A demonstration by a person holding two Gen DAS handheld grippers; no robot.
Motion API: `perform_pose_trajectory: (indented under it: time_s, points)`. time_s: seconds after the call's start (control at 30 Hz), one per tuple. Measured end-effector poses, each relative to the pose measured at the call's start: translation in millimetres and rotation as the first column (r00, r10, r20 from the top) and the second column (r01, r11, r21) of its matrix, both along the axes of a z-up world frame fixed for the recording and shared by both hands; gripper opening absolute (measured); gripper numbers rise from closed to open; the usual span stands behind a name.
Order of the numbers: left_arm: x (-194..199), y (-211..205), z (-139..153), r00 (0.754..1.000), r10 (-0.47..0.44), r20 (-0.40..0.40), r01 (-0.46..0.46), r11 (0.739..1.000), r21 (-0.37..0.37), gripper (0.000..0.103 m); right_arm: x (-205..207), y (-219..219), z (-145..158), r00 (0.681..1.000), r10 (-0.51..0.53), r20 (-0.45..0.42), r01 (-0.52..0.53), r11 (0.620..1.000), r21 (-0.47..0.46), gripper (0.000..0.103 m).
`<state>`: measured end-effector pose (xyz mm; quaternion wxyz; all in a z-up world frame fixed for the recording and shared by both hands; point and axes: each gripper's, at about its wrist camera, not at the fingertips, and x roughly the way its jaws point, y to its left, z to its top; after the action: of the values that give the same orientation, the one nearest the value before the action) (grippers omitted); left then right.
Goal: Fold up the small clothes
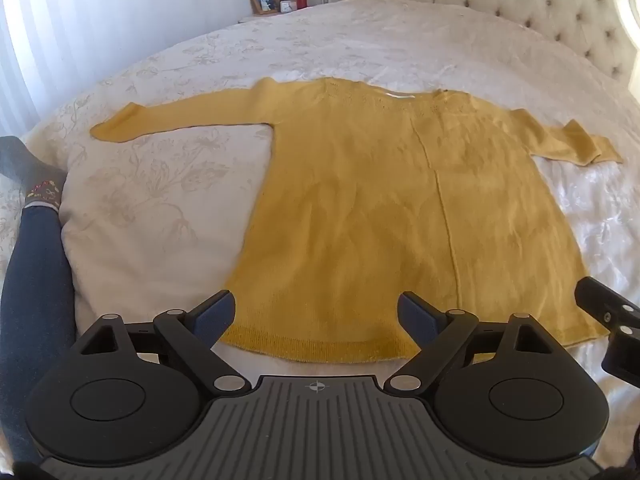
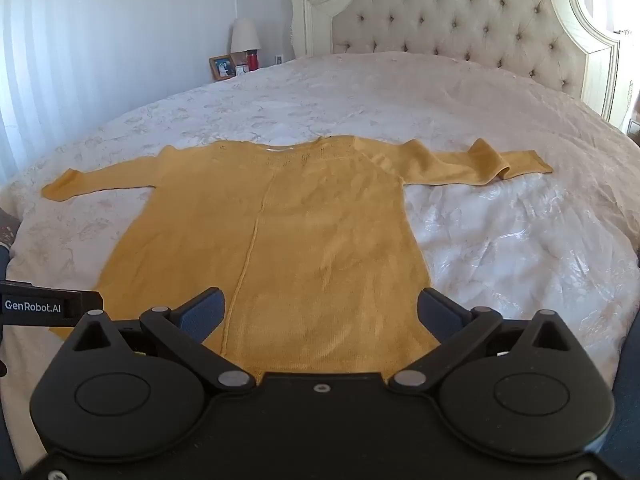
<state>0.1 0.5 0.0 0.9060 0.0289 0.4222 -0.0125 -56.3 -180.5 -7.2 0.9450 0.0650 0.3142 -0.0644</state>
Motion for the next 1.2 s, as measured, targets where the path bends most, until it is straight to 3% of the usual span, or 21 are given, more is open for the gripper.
perform_pose_trajectory:
  time_s: [0.03,0.3,1.2]
  points:
    - [0,-2,-1,1.0,-0.001,0.003,0.001,0.999,0.034,0.089,0,0,0,1.0,0.0,-0.001,0.0,1.0,-0.003,0.102]
    - [-2,-3,2,1.0,-0.004,0.005,0.004,1.0,0.004,0.089,3,1,-7,1.0,0.008,-0.01,-0.008,1.0,-0.005,0.102]
    - [0,-4,-7,1.0,-0.01,-0.026,0.011,1.0,0.012,0.089,2,0,-13,0.999,0.013,-0.035,-0.012,1.0,0.005,0.102]
